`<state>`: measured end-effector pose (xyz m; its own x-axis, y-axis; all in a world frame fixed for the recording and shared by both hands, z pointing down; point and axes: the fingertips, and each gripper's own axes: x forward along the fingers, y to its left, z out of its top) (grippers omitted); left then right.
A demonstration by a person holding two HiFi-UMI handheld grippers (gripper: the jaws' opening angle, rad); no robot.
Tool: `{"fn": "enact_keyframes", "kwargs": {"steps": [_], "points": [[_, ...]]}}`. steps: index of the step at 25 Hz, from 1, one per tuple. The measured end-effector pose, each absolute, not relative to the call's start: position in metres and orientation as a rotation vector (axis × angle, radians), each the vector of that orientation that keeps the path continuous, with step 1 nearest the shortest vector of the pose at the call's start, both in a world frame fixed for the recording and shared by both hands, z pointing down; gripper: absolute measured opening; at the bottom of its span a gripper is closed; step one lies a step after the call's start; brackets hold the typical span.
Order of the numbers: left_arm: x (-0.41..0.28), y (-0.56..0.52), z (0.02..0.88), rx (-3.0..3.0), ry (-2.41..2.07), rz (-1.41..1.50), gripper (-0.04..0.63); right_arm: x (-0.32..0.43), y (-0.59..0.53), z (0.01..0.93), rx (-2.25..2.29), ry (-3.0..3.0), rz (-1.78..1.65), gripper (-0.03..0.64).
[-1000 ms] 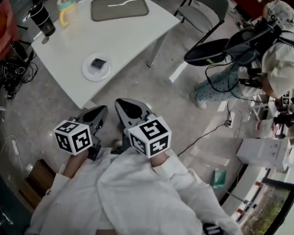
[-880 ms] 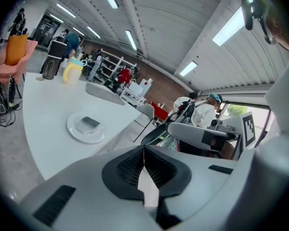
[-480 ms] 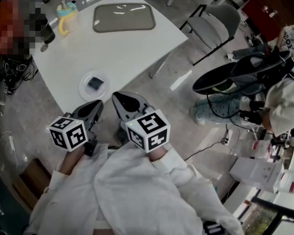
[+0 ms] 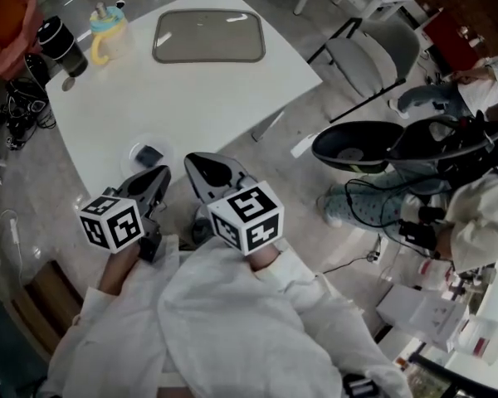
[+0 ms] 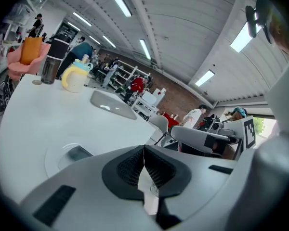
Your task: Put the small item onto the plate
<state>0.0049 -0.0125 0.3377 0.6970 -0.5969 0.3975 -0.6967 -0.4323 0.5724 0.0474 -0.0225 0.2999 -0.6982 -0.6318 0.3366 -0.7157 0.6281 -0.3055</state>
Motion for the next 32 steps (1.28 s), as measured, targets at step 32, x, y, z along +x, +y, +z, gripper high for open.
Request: {"fn": "enact_keyframes", "kwargs": {"steps": [32], "points": [[-0.044, -0.051, 0.339, 2.118, -0.97, 0.24, 0.011, 0.011, -0.056, 0.312, 1.101, -2.583, 0.708, 0.015]]}}
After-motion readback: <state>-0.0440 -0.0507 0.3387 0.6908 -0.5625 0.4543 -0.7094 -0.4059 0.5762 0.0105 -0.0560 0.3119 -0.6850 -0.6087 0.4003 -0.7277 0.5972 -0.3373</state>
